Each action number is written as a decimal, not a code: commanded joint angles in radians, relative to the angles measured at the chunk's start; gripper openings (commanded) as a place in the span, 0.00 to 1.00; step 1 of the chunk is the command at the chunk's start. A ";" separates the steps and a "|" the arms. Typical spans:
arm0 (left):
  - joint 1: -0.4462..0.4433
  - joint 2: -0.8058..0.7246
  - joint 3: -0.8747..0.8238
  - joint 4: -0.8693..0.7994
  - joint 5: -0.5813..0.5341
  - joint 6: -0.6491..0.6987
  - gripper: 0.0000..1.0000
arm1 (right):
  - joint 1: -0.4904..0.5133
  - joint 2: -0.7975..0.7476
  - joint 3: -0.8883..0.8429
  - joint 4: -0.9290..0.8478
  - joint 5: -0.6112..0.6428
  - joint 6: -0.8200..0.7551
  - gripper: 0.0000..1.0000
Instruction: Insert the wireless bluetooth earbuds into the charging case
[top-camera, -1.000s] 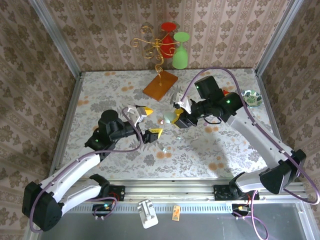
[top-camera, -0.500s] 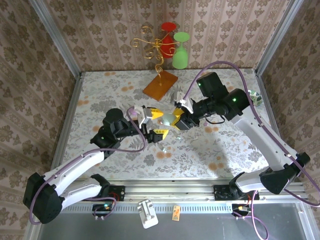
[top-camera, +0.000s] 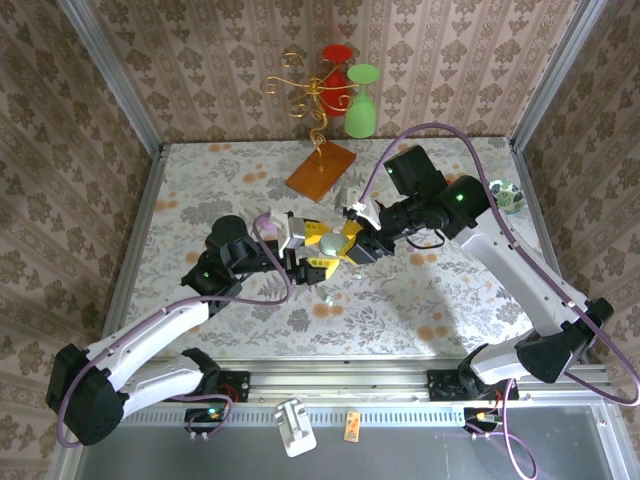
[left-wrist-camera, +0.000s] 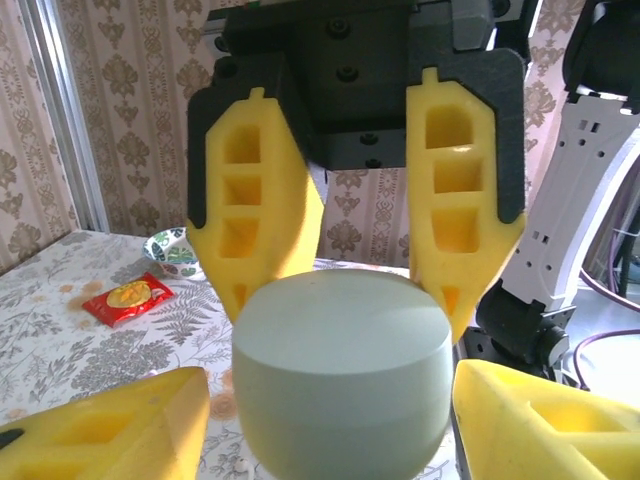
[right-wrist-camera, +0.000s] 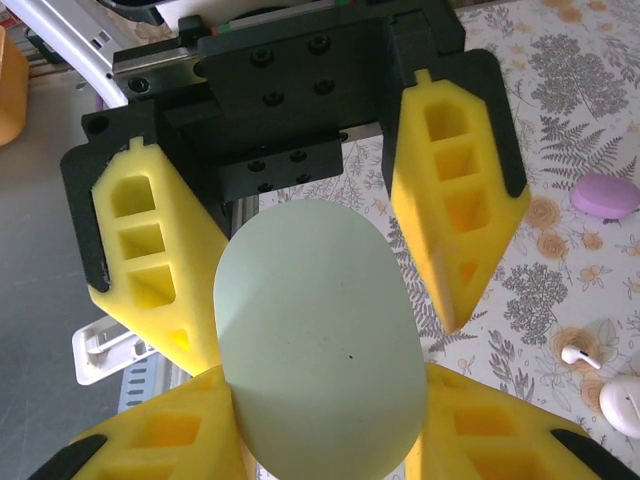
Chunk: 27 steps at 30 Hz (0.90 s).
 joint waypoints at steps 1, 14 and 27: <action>-0.008 0.004 0.038 0.023 0.039 -0.017 0.62 | 0.007 0.001 0.023 -0.037 0.006 -0.017 0.13; -0.015 0.013 0.046 0.029 0.059 -0.037 0.51 | 0.007 -0.002 0.003 -0.041 0.042 -0.050 0.13; -0.017 0.018 0.049 0.032 0.057 -0.031 0.31 | 0.006 -0.018 -0.020 0.018 0.012 -0.024 0.13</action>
